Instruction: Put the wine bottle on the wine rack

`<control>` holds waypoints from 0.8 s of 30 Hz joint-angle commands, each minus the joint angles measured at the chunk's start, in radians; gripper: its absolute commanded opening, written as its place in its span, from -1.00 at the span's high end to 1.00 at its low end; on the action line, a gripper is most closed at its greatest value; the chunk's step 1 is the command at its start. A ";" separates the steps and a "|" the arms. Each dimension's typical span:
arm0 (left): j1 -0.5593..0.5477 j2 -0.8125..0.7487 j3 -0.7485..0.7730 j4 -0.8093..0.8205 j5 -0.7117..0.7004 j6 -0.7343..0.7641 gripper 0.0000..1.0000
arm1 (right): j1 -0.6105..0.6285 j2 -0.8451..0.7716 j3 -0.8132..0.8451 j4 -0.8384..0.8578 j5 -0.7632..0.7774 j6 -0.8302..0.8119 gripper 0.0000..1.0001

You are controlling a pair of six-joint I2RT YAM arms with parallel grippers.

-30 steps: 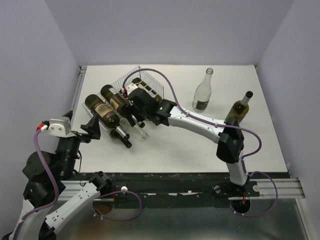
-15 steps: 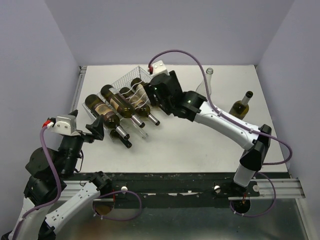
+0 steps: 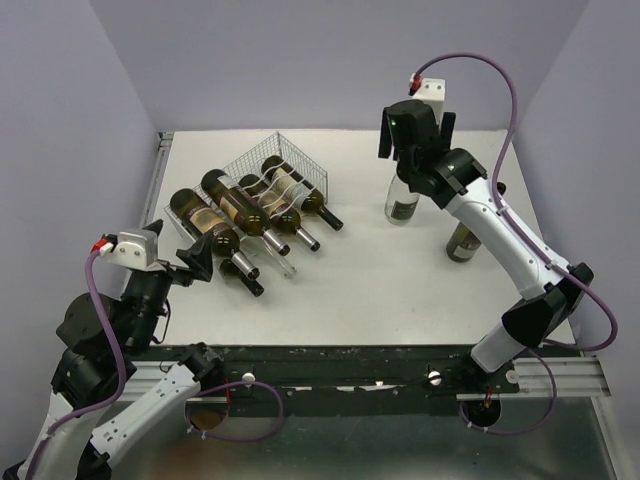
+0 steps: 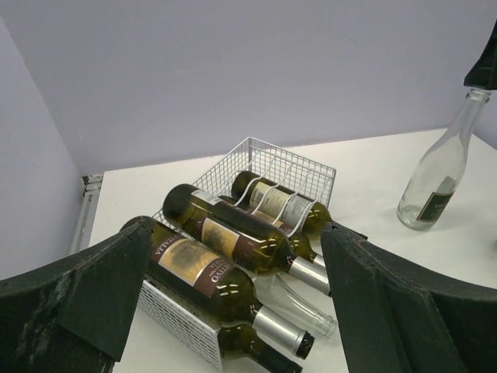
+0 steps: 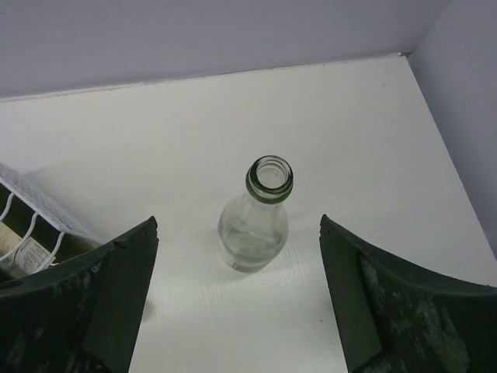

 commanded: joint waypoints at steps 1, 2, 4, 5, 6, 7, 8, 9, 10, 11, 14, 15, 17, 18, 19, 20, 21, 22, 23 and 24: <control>0.000 0.016 0.010 0.001 0.051 -0.043 -0.97 | -0.065 -0.002 -0.021 -0.086 -0.095 0.125 -0.82; 0.000 0.020 0.013 -0.005 0.059 -0.049 -0.97 | -0.083 0.003 -0.022 -0.089 -0.111 0.134 -0.82; 0.000 0.025 0.019 -0.020 0.068 -0.057 -0.97 | -0.118 0.018 -0.026 -0.092 -0.158 0.148 -0.79; 0.000 0.026 0.021 -0.025 0.073 -0.061 -0.97 | -0.140 0.026 -0.029 -0.092 -0.175 0.155 -0.79; 0.000 0.026 0.022 -0.029 0.077 -0.066 -0.97 | -0.157 0.034 -0.032 -0.090 -0.194 0.160 -0.77; -0.002 0.026 0.022 -0.032 0.082 -0.071 -0.97 | -0.174 0.041 -0.035 -0.083 -0.207 0.158 -0.75; -0.002 0.025 0.019 -0.032 0.085 -0.075 -0.97 | -0.184 0.049 -0.042 -0.069 -0.214 0.160 -0.75; 0.000 0.025 0.019 -0.032 0.086 -0.080 -0.97 | -0.197 0.054 -0.052 -0.046 -0.227 0.152 -0.72; -0.002 0.022 0.016 -0.031 0.088 -0.083 -0.97 | -0.200 0.061 -0.056 -0.026 -0.240 0.137 -0.69; 0.000 0.022 0.012 -0.028 0.091 -0.084 -0.97 | -0.203 0.070 -0.053 -0.012 -0.241 0.131 -0.67; -0.002 0.023 0.010 -0.025 0.103 -0.089 -0.98 | -0.217 0.118 -0.024 -0.009 -0.238 0.125 -0.61; 0.000 0.026 0.009 -0.025 0.106 -0.092 -0.98 | -0.220 0.130 -0.019 -0.007 -0.238 0.126 -0.59; -0.002 0.031 0.007 -0.028 0.115 -0.095 -0.97 | -0.223 0.150 -0.022 0.014 -0.246 0.119 -0.51; 0.000 0.033 0.004 -0.029 0.119 -0.095 -0.98 | -0.227 0.158 -0.024 0.025 -0.250 0.114 -0.44; 0.000 0.034 0.001 -0.031 0.123 -0.095 -0.97 | -0.226 0.167 -0.026 0.029 -0.252 0.109 -0.40; 0.000 0.037 -0.001 -0.029 0.126 -0.095 -0.97 | -0.228 0.175 -0.024 0.031 -0.249 0.106 -0.35; 0.000 0.040 -0.001 -0.031 0.132 -0.095 -0.97 | -0.228 0.182 -0.023 0.031 -0.246 0.102 -0.25; 0.000 0.045 -0.001 -0.031 0.135 -0.094 -0.97 | -0.229 0.185 -0.023 0.028 -0.246 0.096 -0.14; 0.000 0.049 -0.001 -0.029 0.142 -0.094 -0.97 | -0.229 0.185 -0.019 0.023 -0.243 0.094 -0.05; 0.000 0.051 -0.002 -0.026 0.145 -0.094 -0.97 | -0.229 0.182 -0.016 0.017 -0.246 0.092 0.13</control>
